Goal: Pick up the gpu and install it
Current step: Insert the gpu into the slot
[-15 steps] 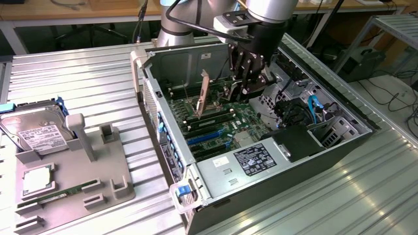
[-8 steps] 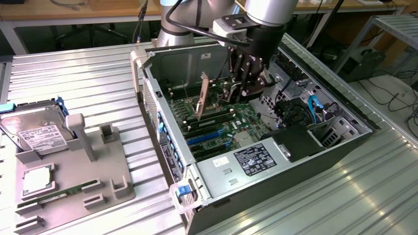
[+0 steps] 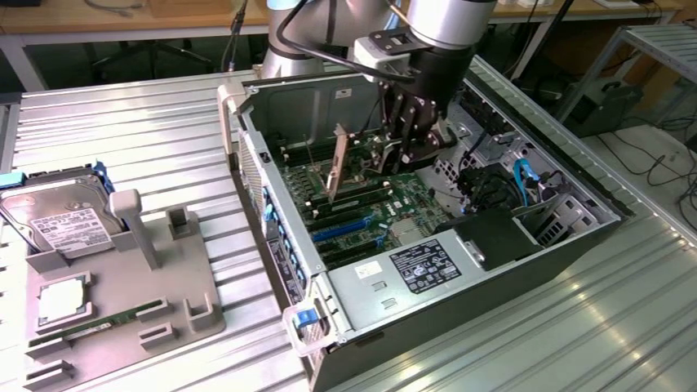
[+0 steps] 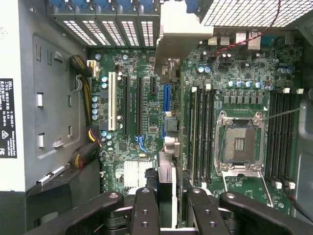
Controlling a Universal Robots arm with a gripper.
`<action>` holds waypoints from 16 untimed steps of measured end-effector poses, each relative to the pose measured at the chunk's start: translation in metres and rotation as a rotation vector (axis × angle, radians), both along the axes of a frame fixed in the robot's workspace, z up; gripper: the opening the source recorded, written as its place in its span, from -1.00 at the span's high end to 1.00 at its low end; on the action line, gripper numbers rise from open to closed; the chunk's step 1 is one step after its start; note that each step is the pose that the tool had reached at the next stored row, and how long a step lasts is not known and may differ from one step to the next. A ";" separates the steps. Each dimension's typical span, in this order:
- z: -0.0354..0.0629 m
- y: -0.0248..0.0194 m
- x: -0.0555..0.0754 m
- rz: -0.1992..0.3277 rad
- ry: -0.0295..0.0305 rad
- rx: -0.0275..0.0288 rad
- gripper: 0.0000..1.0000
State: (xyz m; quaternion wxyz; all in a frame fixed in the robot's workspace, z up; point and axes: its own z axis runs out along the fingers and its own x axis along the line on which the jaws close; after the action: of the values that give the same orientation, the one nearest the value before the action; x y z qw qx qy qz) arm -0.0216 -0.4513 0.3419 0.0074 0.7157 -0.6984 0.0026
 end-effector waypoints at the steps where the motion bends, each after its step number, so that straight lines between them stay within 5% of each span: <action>1: -0.0005 0.0000 0.000 0.000 0.0000 0.0000 0.44; 16: -0.0110 0.0000 0.000 0.000 0.0004 0.0000 0.44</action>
State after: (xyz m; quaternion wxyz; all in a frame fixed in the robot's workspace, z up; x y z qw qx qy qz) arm -0.0218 -0.4513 0.3309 0.0076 0.7157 -0.6984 0.0024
